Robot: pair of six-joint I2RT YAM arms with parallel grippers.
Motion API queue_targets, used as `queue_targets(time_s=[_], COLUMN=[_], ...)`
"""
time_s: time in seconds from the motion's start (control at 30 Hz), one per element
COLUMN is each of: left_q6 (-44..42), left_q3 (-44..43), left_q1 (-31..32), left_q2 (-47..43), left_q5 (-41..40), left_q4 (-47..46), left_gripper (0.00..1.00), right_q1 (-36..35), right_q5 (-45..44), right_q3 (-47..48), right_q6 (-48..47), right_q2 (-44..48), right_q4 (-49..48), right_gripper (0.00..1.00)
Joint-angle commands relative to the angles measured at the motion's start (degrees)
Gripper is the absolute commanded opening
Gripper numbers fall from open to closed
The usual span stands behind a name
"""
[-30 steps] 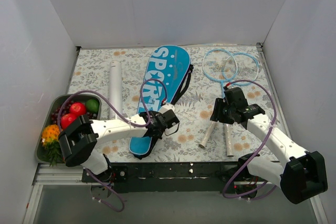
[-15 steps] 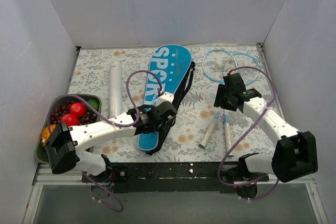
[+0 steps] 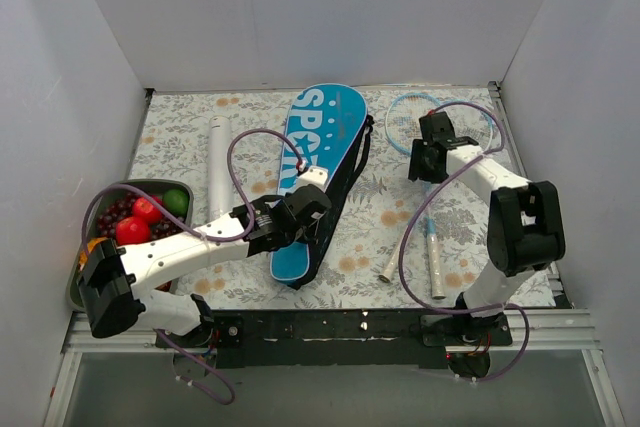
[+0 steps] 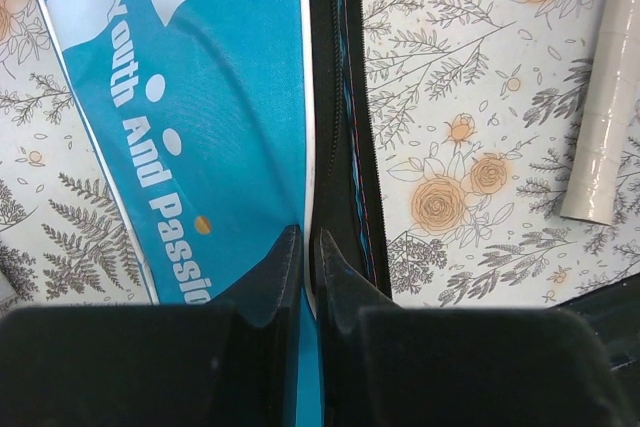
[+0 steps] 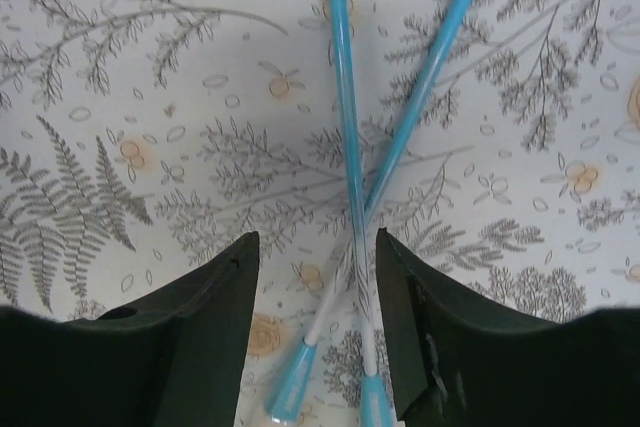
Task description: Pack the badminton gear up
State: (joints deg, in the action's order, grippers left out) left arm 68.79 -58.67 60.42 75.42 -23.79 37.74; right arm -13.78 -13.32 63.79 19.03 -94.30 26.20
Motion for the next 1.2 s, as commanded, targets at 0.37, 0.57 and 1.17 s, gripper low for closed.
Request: queue_targets(time_s=[0.37,0.57,1.17], left_q6=[-3.67,-4.55,-2.35], left_q3=[2.42,3.39,-0.12], left_q1=[-3.73,-5.66,-7.60], left_q2=[-6.77,-6.69,-1.77], left_q5=[3.75,5.24,6.13], left_q4=[-6.09,-7.59,-7.33], left_gripper=[0.00,0.00,0.00], right_q1=[2.09,2.00,0.34], right_q5=[-0.39,-0.13,0.84], right_q3=[9.87,5.39,2.39], right_q6=[-3.73,-2.68,1.28], right_q2=[-13.45,-12.14,7.18], right_q4=[-2.90,-3.26,4.12], right_gripper=[0.52,0.40,0.01])
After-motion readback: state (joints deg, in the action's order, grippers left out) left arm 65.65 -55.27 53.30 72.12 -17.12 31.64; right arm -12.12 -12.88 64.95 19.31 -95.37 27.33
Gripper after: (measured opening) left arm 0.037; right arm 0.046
